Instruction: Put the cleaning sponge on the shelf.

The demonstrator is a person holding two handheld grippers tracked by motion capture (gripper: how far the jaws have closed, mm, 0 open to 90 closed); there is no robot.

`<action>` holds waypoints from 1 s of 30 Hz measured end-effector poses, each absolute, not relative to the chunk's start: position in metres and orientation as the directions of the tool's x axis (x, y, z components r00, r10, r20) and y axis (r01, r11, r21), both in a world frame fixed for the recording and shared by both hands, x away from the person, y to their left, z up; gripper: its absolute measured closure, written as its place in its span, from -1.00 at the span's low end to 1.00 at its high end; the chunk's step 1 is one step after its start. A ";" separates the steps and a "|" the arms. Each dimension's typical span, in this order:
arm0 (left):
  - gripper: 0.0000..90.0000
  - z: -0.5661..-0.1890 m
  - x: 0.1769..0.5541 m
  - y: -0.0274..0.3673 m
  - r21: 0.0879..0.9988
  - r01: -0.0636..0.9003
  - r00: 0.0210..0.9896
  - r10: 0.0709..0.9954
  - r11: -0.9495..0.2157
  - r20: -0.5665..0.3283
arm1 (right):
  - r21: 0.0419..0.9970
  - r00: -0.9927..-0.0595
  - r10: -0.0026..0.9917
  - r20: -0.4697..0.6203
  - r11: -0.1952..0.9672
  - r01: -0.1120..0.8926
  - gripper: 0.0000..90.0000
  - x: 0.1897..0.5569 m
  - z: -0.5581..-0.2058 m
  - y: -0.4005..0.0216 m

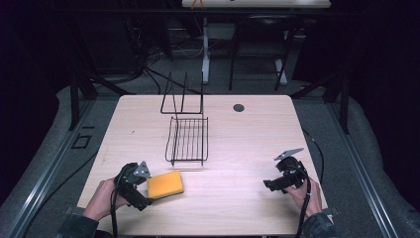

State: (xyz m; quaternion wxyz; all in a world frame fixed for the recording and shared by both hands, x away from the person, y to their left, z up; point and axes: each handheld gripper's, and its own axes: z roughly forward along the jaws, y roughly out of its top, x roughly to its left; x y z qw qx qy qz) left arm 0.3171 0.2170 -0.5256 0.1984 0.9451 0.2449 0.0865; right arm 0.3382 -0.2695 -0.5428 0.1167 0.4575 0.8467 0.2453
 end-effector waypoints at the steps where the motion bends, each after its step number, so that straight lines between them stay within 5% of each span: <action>1: -1.00 -0.526 0.319 0.212 0.420 0.424 0.867 0.493 -0.802 0.068 | 0.513 -0.558 0.829 0.029 0.467 0.721 -0.91 0.338 -0.544 -0.268; 23: -1.00 -0.548 0.338 0.199 0.350 0.403 0.892 0.449 -0.846 0.057 | 0.514 -0.556 0.831 0.035 0.462 0.722 -0.85 0.338 -0.544 -0.272; 30: -0.69 -0.549 0.337 0.198 0.344 0.393 0.895 0.441 -0.853 0.070 | 0.509 -0.558 0.829 0.038 0.464 0.725 -0.80 0.338 -0.546 -0.272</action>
